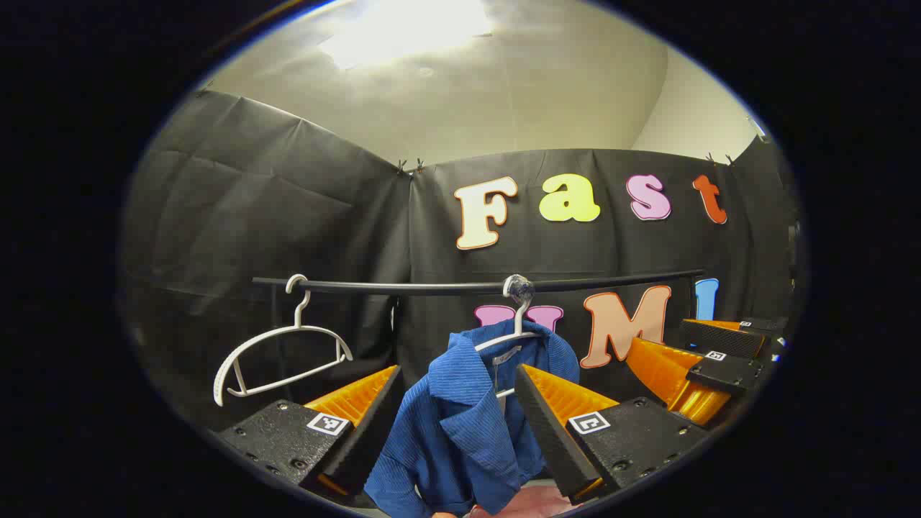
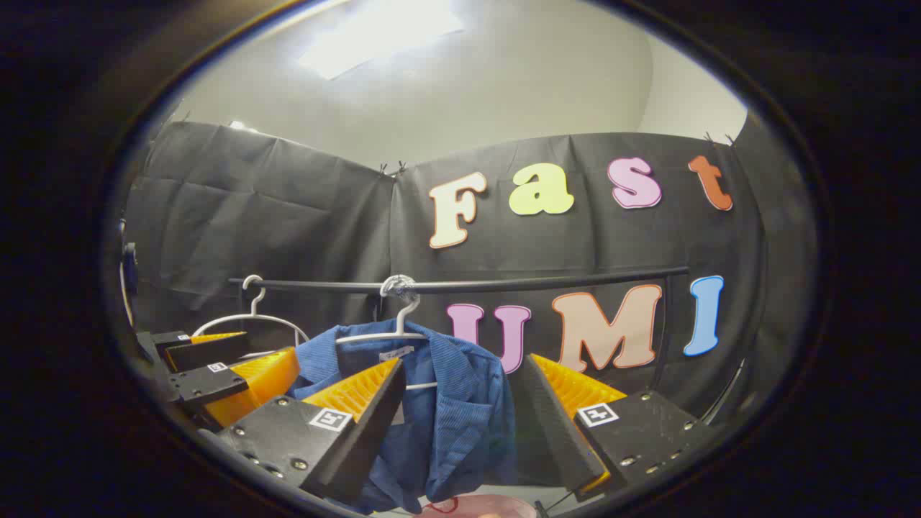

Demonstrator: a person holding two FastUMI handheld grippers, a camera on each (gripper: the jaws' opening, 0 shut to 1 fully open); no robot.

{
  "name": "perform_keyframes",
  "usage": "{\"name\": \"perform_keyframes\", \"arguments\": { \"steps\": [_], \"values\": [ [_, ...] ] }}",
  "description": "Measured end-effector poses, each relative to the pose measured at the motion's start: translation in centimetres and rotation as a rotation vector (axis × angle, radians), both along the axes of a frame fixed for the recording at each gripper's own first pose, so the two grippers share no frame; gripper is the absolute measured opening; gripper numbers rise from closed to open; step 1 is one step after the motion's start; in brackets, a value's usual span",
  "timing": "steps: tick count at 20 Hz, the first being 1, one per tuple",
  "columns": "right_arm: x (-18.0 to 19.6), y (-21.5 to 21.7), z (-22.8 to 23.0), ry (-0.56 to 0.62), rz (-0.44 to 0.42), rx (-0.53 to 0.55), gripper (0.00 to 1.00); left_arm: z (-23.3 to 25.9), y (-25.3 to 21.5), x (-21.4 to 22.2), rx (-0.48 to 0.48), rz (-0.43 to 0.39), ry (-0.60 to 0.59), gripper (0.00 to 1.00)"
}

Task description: Grasp the clothes on the hanger with both hands and then place them into the laundry hamper below.

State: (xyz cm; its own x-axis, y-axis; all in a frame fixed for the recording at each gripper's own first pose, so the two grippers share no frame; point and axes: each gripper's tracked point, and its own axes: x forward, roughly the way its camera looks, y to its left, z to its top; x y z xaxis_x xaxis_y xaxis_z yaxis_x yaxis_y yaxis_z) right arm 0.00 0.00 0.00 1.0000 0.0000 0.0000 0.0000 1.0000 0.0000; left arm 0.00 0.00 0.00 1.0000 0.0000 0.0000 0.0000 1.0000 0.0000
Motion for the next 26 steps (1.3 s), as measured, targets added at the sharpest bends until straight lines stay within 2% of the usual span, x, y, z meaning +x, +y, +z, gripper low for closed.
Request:
{"name": "perform_keyframes", "arguments": {
  "steps": [4, 5, 8, 12, 14, 15, 16, 17, 20, 23, 26],
  "values": [
    [-0.6, 0.4, 0.2, 0.003, -0.014, -0.017, 0.98, 0.1, -0.5, -0.4, 0.004, -0.05, 0.01, 0.95],
    [-0.7, 0.4, 0.1, 0.005, -0.02, -0.021, 1.0, 0.1, -0.7, -0.6, 0.006, -0.062, 0.009, 0.93],
    [-0.8, 0.6, 0.2, 0.008, -0.026, -0.025, 0.98, 0.4, -1.1, -1.3, 0.009, -0.093, 0.011, 0.93],
    [-1.3, 0.7, 0.2, 0.009, -0.039, -0.026, 0.98, 0.4, -1.3, -1.6, 0.005, -0.118, 0.016, 0.94],
    [-1.5, 0.8, 0.0, 0.015, -0.044, -0.027, 0.94, 0.1, -1.3, -1.8, 0.004, -0.122, 0.023, 0.95],
    [-1.5, 0.8, 0.0, 0.019, -0.048, -0.029, 0.98, -0.1, -1.2, -1.8, 0.003, -0.118, 0.026, 0.95],
    [-1.6, 0.9, -0.1, 0.023, -0.049, -0.031, 0.94, -0.2, -1.1, -1.6, 0.002, -0.112, 0.026, 0.93],
    [-1.6, 0.9, -0.1, 0.028, -0.052, -0.032, 0.98, -0.5, -1.0, -1.2, 0.004, -0.102, 0.029, 0.95],
    [-1.7, 1.0, 0.0, 0.037, -0.055, -0.031, 0.98, -2.0, -0.5, -0.3, -0.003, -0.061, 0.048, 0.93],
    [-1.8, 0.9, -0.2, 0.057, -0.058, -0.045, 0.98, -4.4, -0.4, 0.9, -0.008, -0.027, 0.079, 0.95],
    [-1.6, 0.6, -0.3, 0.062, -0.09, -0.064, 0.98, -6.7, -0.9, 2.2, -0.016, -0.009, 0.115, 0.93]
  ]
}}
